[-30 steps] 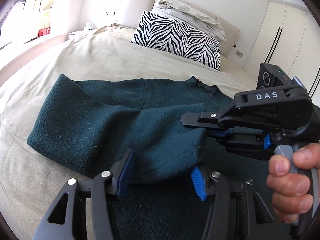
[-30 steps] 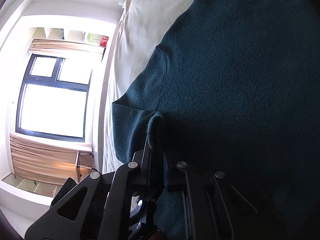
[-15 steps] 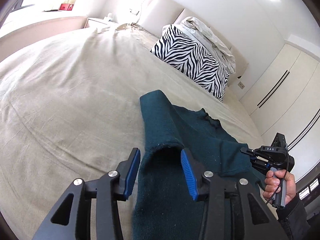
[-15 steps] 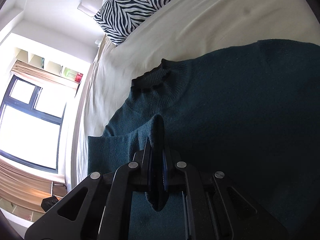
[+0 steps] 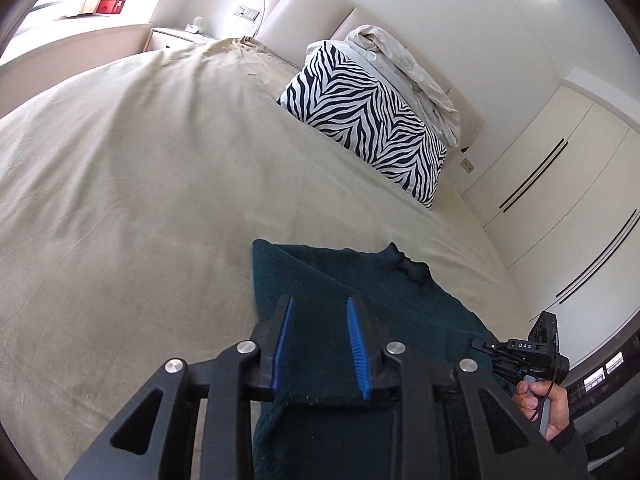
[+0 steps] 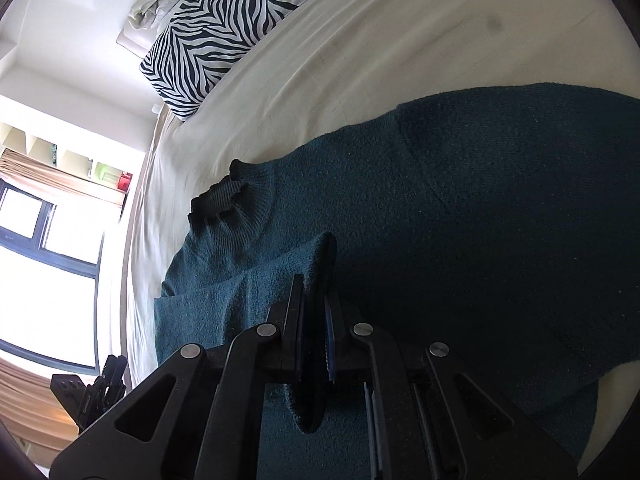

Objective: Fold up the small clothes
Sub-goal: 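Fold the held sleeve across the sweater body toward the right tool, then open the left gripper and release the folded sleeve on the body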

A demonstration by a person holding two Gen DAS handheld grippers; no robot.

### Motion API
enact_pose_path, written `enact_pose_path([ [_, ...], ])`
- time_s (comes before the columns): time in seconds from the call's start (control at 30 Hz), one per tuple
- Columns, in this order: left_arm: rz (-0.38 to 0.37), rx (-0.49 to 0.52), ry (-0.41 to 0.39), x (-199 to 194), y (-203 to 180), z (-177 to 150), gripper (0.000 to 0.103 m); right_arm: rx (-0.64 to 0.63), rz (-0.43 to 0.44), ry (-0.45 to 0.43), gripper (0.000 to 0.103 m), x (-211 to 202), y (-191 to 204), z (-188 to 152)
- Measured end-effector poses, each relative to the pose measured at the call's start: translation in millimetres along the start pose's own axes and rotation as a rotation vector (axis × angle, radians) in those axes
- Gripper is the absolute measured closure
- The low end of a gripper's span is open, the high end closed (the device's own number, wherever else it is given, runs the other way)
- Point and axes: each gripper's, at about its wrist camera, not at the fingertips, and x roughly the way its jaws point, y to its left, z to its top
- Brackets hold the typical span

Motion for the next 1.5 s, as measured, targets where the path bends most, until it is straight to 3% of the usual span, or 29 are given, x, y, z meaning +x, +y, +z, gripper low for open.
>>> enact_pose_path([
  [0.1, -0.03, -0.001, 0.074, 31.0, -2.9, 8.2, 0.075, 0.025, 0.007, 0.005, 0.096, 2.0, -6.4, -1.6],
  [0.27, 0.047, 0.013, 0.194, 90.7, 19.4, 16.7, 0.075, 0.056, 0.03, 0.016, 0.094, 5.4, -19.8, -0.9],
  [0.3, 0.043, -0.001, 0.219, 101.7, 27.8, 15.3, 0.08, 0.07, 0.042, 0.024, 0.094, 6.5, -23.5, -0.4],
  [0.33, 0.03, -0.016, 0.222, 108.6, 36.0, 14.0, 0.091, 0.083, 0.058, 0.033, 0.094, 7.0, -27.3, 0.3],
  [0.4, 0.016, -0.051, 0.215, 110.4, 47.1, 15.3, 0.099, 0.099, 0.067, 0.033, 0.093, 3.1, -31.8, 0.8],
  [0.5, -0.009, -0.065, 0.209, 103.7, 49.8, 18.1, 0.099, 0.055, -0.006, -0.045, 0.092, -18.6, -25.5, 0.4],
  [0.57, -0.015, -0.06, 0.184, 96.9, 46.8, 22.9, 0.089, 0.035, 0.011, -0.088, 0.091, -33.5, -16.6, -1.5],
  [0.63, -0.024, -0.057, 0.16, 96.0, 43.7, 29.8, 0.072, -0.005, 0.046, -0.089, 0.085, -39.8, -0.6, -6.1],
  [0.73, -0.011, -0.044, 0.187, 109.4, 42.6, 35.7, 0.071, -0.082, 0.12, -0.037, 0.063, -32.4, 27.7, -17.4],
  [0.77, -0.006, -0.029, 0.204, 115.0, 43.0, 34.3, 0.072, -0.093, 0.146, -0.01, 0.045, -24.9, 34.7, -21.7],
  [0.8, -0.004, -0.016, 0.202, 116.7, 42.8, 33.0, 0.073, -0.094, 0.164, 0.012, 0.04, -16.2, 38.4, -25.6],
  [0.9, -0.013, -0.014, 0.196, 106.9, 40.6, 28.5, 0.073, -0.07, 0.148, 0.08, 0.04, 13.4, 34.2, -34.2],
  [0.97, -0.02, 0.009, 0.198, 95.4, 36.0, 19.6, 0.073, -0.047, 0.173, 0.062, 0.041, 20.4, 25.5, -38.9],
  [1.07, -0.018, 0.083, 0.206, 77.9, 24.5, -1.0, 0.073, -0.008, 0.221, 0.05, 0.041, 17.3, 17.5, -39.3],
  [1.33, 0.032, 0.213, 0.213, 36.3, 13.2, -44.9, 0.073, -0.003, 0.209, 0.034, 0.041, -2.8, 10.9, -50.5],
  [1.5, 0.076, 0.227, 0.228, 11.5, 15.1, -60.6, 0.071, 0.056, 0.242, -0.008, 0.041, -16.9, -7.4, -59.3],
])
